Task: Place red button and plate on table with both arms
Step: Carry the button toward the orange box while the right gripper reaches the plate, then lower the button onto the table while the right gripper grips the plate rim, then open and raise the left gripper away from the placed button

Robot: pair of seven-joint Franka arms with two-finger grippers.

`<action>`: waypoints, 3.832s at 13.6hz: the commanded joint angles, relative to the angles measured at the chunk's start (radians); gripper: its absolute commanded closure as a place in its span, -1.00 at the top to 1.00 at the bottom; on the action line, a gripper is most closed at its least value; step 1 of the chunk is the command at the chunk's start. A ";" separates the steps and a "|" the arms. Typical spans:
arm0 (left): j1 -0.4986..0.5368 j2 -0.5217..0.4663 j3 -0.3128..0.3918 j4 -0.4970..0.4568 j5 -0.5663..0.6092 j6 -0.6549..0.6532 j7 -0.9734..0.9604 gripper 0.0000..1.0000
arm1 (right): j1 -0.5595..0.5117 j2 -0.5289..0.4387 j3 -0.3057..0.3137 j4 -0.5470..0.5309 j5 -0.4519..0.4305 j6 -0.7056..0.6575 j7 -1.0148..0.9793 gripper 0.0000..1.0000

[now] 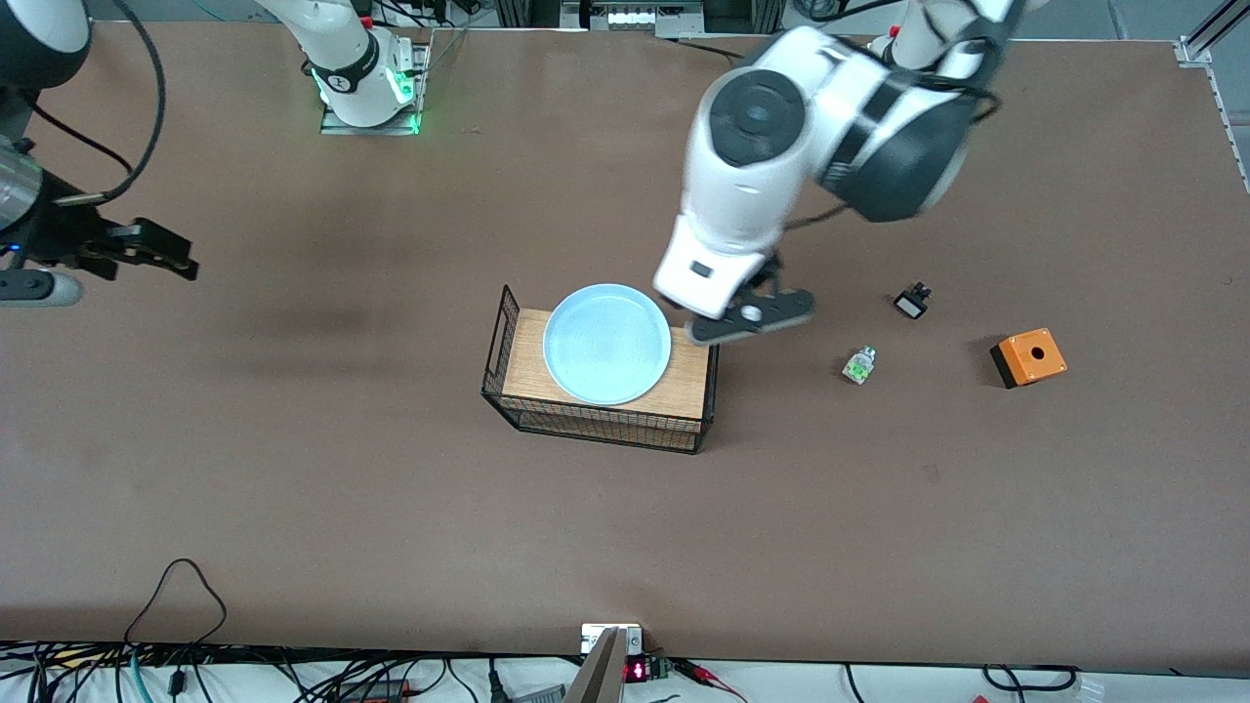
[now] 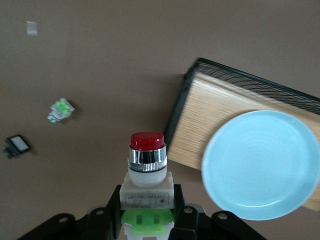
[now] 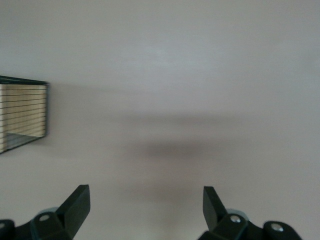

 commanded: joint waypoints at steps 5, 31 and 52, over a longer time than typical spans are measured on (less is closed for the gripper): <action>0.351 -0.008 -0.007 -0.222 0.056 0.022 0.754 -0.70 | 0.321 0.035 0.007 0.028 0.025 0.009 0.489 1.00; 0.626 -0.045 -0.076 -0.640 0.147 0.526 1.102 1.00 | 0.579 0.421 0.007 0.040 0.092 0.477 1.536 1.00; 0.415 -0.557 0.141 -0.567 0.011 0.124 0.875 1.00 | 0.592 0.433 0.007 0.028 0.097 0.477 1.520 -0.79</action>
